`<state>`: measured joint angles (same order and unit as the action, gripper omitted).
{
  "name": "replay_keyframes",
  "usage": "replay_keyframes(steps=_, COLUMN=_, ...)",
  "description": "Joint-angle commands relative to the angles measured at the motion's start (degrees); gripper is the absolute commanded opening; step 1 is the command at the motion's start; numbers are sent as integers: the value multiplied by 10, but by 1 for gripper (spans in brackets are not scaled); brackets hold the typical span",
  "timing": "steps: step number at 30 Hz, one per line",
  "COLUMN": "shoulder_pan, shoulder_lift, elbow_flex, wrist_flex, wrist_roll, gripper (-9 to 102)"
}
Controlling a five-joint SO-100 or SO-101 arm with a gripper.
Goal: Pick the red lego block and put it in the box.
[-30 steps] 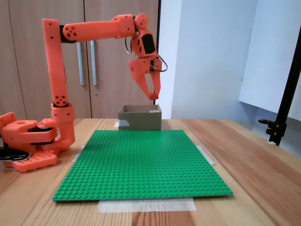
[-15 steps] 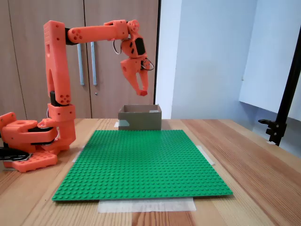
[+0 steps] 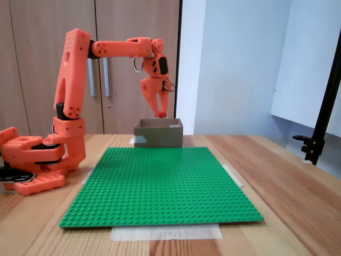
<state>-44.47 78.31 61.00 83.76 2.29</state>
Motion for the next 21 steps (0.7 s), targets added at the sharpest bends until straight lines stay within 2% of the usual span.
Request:
replay_keyframes(steps=1, shoulder_pan=-4, shoulder_lift=-9, elbow_flex=-42, wrist_flex=3, wrist_roll=-4, gripper=8)
replay_keyframes(steps=21, shoulder_pan=-23, shoulder_lift=-76, elbow_flex=-74, wrist_flex=3, wrist_roll=-6, gripper=8)
